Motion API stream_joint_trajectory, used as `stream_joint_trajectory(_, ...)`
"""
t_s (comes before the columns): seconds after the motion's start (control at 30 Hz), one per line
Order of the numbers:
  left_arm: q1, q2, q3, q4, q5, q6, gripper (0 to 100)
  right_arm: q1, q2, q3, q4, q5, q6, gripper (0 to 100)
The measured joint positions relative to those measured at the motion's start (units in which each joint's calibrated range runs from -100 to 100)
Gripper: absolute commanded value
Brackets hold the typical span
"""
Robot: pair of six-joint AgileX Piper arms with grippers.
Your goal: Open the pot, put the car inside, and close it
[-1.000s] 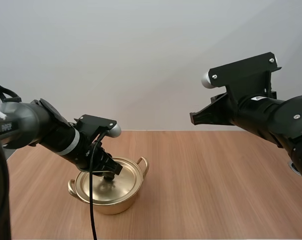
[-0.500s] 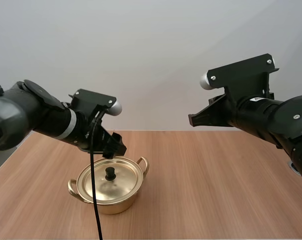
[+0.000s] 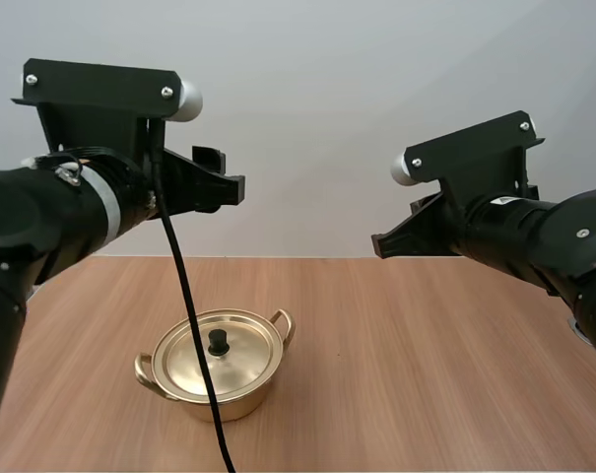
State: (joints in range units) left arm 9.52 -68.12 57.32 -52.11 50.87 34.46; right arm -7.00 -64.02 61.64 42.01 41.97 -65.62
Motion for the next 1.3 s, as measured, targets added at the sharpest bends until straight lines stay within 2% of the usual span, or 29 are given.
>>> stream_joint_trajectory(0.1,-0.26,-5.6,3.7,4.8,0.4,-4.3,100,0.0,0.0,0.0,-4.9,-1.1,1.7,0)
stream_joint_trajectory(0.2,-1.53,-11.0,8.6,9.7,-2.1,-9.0,100,0.0,0.0,0.1,-9.3,-1.1,5.6,0)
stream_joint_trajectory(0.3,-3.45,-16.6,14.8,14.8,-8.6,-13.4,100,0.0,-0.4,1.1,-10.7,-0.6,9.9,0)
stream_joint_trajectory(0.4,-6.20,-22.2,20.7,19.9,-15.7,-17.7,100,0.0,-2.3,3.8,-11.6,0.9,12.8,0)
stream_joint_trajectory(0.57,-11.81,-30.8,29.6,28.6,-19.7,-24.9,100,-1.0,-8.8,10.2,-13.7,3.8,13.4,0)
stream_joint_trajectory(0.67,-13.60,-31.9,33.6,33.6,-21.7,-29.3,100,-2.6,-12.0,12.8,-13.7,3.8,15.0,0)
stream_joint_trajectory(0.77,-13.69,-31.9,34.2,38.9,-21.2,-33.6,100,-4.1,-14.1,14.3,-13.6,6.2,19.2,0)
stream_joint_trajectory(0.9,-12.14,-31.9,34.5,45.4,-14.2,-39.5,100,-4.5,-15.2,16.1,-14.1,7.5,23.0,0)
stream_joint_trajectory(1.07,-10.31,-31.9,39.0,54.4,-11.4,-47.0,100,-4.5,-15.3,19.9,-13.9,1.5,21.6,0)
stream_joint_trajectory(1.23,-10.24,-31.9,42.7,62.6,-18.1,-54.4,100,-4.5,-15.3,28.4,-12.8,-7.7,18.2,0)
stream_joint_trajectory(1.3,-9.52,-31.9,42.7,66.2,-18.8,-57.6,100,-4.5,-15.3,31.4,-11.3,-13.0,18.2,0)
